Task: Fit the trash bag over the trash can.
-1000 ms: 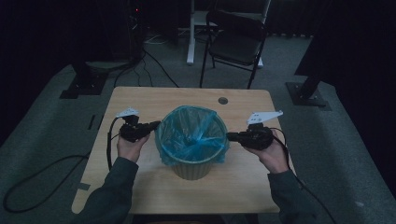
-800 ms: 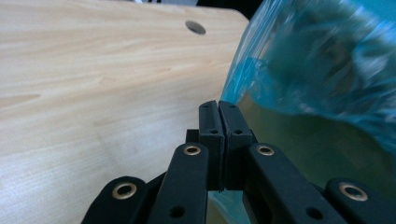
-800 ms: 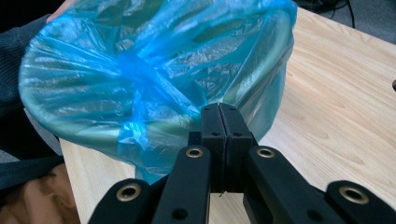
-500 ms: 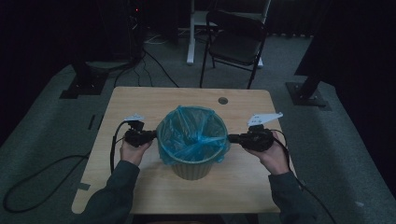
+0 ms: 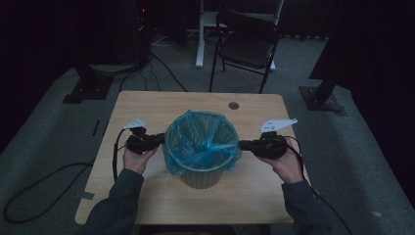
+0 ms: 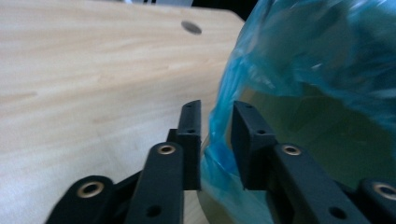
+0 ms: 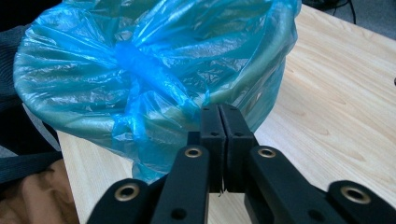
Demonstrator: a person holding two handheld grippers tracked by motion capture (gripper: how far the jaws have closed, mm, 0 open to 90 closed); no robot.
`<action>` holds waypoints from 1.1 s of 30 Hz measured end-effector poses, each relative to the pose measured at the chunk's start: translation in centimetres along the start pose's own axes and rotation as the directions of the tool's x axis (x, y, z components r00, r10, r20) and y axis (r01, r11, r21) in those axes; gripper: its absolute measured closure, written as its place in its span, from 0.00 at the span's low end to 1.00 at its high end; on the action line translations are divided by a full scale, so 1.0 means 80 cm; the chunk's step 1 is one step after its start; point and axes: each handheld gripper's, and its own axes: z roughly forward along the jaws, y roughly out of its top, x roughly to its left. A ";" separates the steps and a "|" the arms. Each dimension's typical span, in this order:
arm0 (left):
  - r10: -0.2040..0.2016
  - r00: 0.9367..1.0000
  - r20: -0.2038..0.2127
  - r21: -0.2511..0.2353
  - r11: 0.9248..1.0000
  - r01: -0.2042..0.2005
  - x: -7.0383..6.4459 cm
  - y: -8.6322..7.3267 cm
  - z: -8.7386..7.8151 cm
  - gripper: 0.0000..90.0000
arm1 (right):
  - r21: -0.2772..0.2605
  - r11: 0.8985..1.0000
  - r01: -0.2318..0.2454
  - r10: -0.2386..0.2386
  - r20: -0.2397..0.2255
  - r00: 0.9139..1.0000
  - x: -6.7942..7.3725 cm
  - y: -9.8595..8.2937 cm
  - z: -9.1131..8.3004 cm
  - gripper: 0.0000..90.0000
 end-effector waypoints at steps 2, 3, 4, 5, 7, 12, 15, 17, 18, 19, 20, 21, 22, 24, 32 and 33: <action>0.033 0.999 -0.008 -0.030 0.999 -0.033 -0.004 0.006 -0.007 0.74 | -0.010 1.000 0.002 -0.002 0.002 1.000 0.000 0.000 -0.002 0.90; 0.033 0.999 -0.008 -0.030 0.999 -0.033 -0.004 0.006 -0.007 0.72 | -0.010 1.000 0.002 -0.002 0.002 1.000 0.000 0.000 -0.002 0.90; 0.055 0.998 -0.024 -0.045 0.997 -0.056 -0.008 0.012 -0.012 0.71 | -0.020 1.000 0.002 -0.002 0.004 1.000 0.000 -0.001 -0.003 0.86; 0.055 0.998 -0.024 -0.045 0.997 -0.056 -0.008 0.012 -0.012 0.71 | -0.020 1.000 0.002 -0.002 0.004 1.000 0.000 -0.001 -0.003 0.86; 0.081 0.996 -0.029 -0.070 0.994 -0.083 -0.013 0.022 -0.021 0.69 | -0.028 1.000 0.000 0.000 0.008 1.000 0.000 -0.002 -0.005 0.82; 0.105 0.994 -0.023 -0.104 0.989 -0.106 -0.019 0.037 -0.030 0.69 | -0.033 0.999 -0.003 0.004 0.013 1.000 -0.001 -0.004 -0.006 0.81; 0.126 0.992 -0.012 -0.112 0.986 -0.127 -0.024 0.045 -0.032 0.68 | -0.032 0.999 -0.001 0.001 0.012 1.000 0.000 -0.005 -0.005 0.81; 0.135 0.991 -0.009 -0.110 0.985 -0.135 -0.025 0.048 -0.032 0.67 | -0.030 1.000 0.002 -0.001 0.013 1.000 0.000 -0.005 -0.005 0.81; 0.135 0.991 -0.009 -0.110 0.985 -0.135 -0.025 0.048 -0.032 0.67 | -0.030 1.000 0.001 -0.001 0.012 1.000 0.000 -0.005 -0.005 0.81; 0.150 0.989 -0.006 -0.110 0.983 -0.149 -0.029 0.055 -0.031 0.67 | -0.030 1.000 0.001 -0.001 0.012 1.000 0.000 -0.005 -0.005 0.81; 0.161 0.987 -0.007 -0.115 0.980 -0.161 -0.032 0.061 -0.030 0.67 | -0.030 1.000 0.003 -0.002 0.011 1.000 0.000 -0.005 -0.004 0.81; 0.161 0.987 -0.007 -0.115 0.980 -0.161 -0.032 0.061 -0.030 0.67 | -0.030 1.000 0.003 -0.002 0.011 1.000 0.000 -0.005 -0.004 0.81; 0.166 0.986 -0.001 -0.120 0.979 -0.165 -0.034 0.067 -0.029 0.67 | -0.030 1.000 0.003 -0.003 0.011 1.000 0.000 -0.005 -0.003 0.81; 0.174 0.985 -0.001 -0.122 0.977 -0.172 -0.038 0.073 -0.027 0.67 | -0.030 1.000 0.002 -0.002 0.010 1.000 0.000 -0.005 -0.003 0.82; 0.219 0.976 0.000 -0.105 0.970 -0.218 -0.049 0.098 -0.017 0.67 | -0.027 1.000 0.005 -0.005 0.006 1.000 0.001 -0.008 -0.002 0.84; 0.223 0.975 0.003 -0.102 0.970 -0.222 -0.050 0.101 -0.015 0.67 | -0.027 1.000 0.005 -0.005 0.006 1.000 0.001 -0.008 -0.002 0.84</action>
